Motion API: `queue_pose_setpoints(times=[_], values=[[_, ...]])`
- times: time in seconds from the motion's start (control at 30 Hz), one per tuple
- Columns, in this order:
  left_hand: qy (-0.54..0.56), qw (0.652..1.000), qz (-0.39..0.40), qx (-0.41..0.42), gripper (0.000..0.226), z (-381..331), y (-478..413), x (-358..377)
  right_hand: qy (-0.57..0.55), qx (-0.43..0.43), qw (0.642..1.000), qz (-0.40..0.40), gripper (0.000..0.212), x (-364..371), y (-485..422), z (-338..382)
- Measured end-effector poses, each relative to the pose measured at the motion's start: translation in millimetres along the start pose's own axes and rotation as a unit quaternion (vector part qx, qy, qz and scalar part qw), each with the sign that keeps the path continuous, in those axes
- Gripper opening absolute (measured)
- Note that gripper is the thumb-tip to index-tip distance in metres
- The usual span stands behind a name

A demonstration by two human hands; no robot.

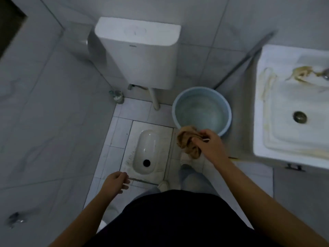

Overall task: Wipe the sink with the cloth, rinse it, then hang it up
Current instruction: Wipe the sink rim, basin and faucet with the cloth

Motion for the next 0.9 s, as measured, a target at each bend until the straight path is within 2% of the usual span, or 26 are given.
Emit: queue_pose_setpoints(times=[0.17, 0.37, 0.57, 0.73, 0.83, 0.9], values=[[-0.064, 0.997, 0.053, 0.005, 0.028, 29.7, -2.3, -6.8, -0.082, 0.081, 0.988, -0.098, 0.008, -4.9, 94.6, -71.1], [-0.152, 0.981, 0.12, 0.018, 0.03, 39.7, 9.1, 31.4, -0.144, 0.231, 0.948, -0.167, 0.022, 0.5, 224.6, -192.4], [-0.252, 0.939, 0.218, 0.085, 0.027, 17.2, 46.9, 139.1, -0.218, 0.387, 0.86, -0.251, 0.015, 22.0, 368.5, -305.4], [-0.334, 0.89, 0.278, 0.137, 0.029, 12.3, 89.6, 223.1, -0.303, 0.469, 0.772, -0.304, 0.008, 50.7, 469.0, -367.7], [-0.376, 0.869, 0.279, 0.159, 0.028, 15.4, 113.5, 257.2, -0.33, 0.482, 0.747, -0.318, 0.009, 53.9, 505.7, -392.2], [-0.389, 0.865, 0.27, 0.165, 0.029, 21.0, 126.5, 271.3, -0.337, 0.478, 0.744, -0.322, 0.007, 48.6, 521.5, -406.7]])
Point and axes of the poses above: each hand's wrist, its own y-axis away from the middle knuckle, its own x-axis out of the palm, z = x × y, the point moved 10 cm from there along -y, towards the middle knuckle, and after that the axes turned 12 degrees about y, right-handed, at the moved point
